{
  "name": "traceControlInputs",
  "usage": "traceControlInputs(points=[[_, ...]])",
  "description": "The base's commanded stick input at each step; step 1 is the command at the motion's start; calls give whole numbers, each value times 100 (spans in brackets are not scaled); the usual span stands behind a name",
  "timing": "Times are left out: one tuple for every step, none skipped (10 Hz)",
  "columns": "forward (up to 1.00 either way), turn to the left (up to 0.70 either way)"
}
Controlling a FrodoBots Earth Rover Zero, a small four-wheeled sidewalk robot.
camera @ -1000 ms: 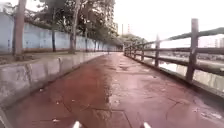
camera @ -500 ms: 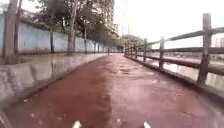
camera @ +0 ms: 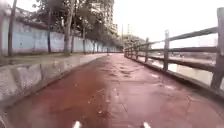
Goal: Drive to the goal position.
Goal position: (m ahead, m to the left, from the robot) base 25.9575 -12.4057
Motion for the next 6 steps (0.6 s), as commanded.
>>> traceControlInputs(points=[[70, 0], [70, 0], [70, 0], [70, 0], [70, 0], [70, 0]])
